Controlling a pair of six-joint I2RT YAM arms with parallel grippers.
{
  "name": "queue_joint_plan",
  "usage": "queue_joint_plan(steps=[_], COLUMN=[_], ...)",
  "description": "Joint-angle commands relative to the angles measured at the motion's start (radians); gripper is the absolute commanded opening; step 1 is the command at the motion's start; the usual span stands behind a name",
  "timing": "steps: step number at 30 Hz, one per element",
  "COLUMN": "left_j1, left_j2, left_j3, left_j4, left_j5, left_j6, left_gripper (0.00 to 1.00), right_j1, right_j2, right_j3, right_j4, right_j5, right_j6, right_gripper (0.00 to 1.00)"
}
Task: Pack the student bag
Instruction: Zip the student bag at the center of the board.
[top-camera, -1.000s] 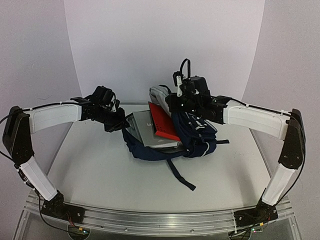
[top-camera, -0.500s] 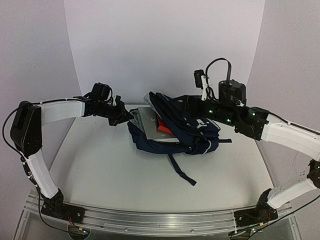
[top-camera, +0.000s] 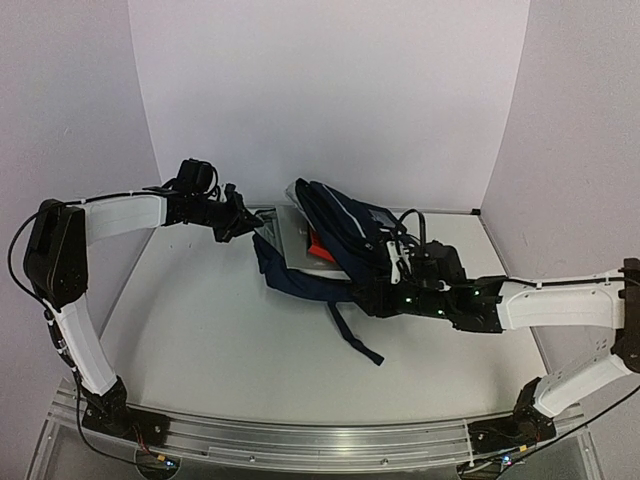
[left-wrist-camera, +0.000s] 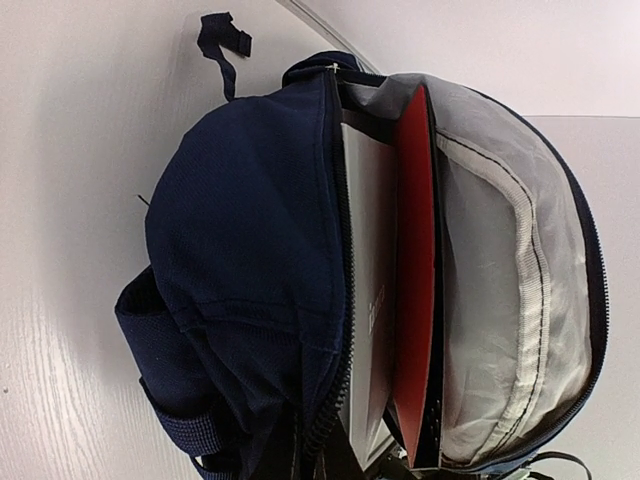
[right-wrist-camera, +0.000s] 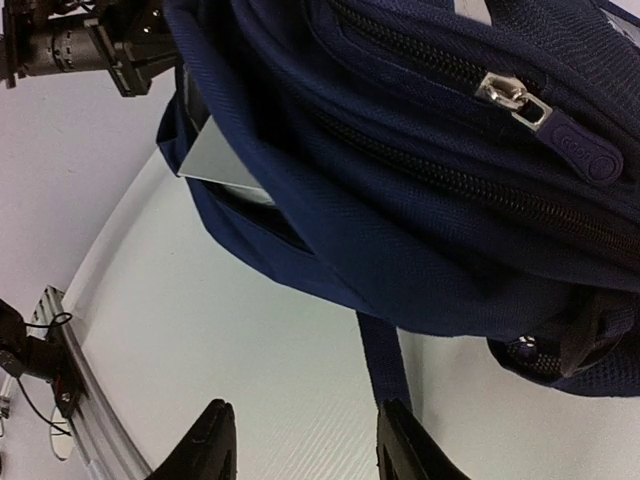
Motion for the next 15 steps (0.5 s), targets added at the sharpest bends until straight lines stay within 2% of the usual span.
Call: queue_joint_plan(steps=[1, 4, 8, 15], left_j1=[0.017, 0.017, 0.017, 0.018], left_j2=[-0.074, -0.08, -0.092, -0.094], left_j3=[0.079, 0.077, 0.079, 0.102], left_j4=[0.107, 0.096, 0.075, 0.034], left_j5=[0.02, 0.02, 0.008, 0.001], left_j6=[0.0, 0.003, 0.013, 0.035], left_gripper=[0.0, 0.0, 0.0, 0.0], right_j1=[-0.004, -0.028, -0.045, -0.093], right_j2=[0.091, 0.141, 0.164, 0.173], right_j3=[0.031, 0.051, 0.049, 0.036], right_j4=[0.1, 0.1, 0.095, 0.054], right_j5=[0.117, 0.147, 0.176, 0.231], right_j6=[-0.007, -0.024, -0.042, -0.086], right_gripper=[0.39, 0.35, 0.35, 0.41])
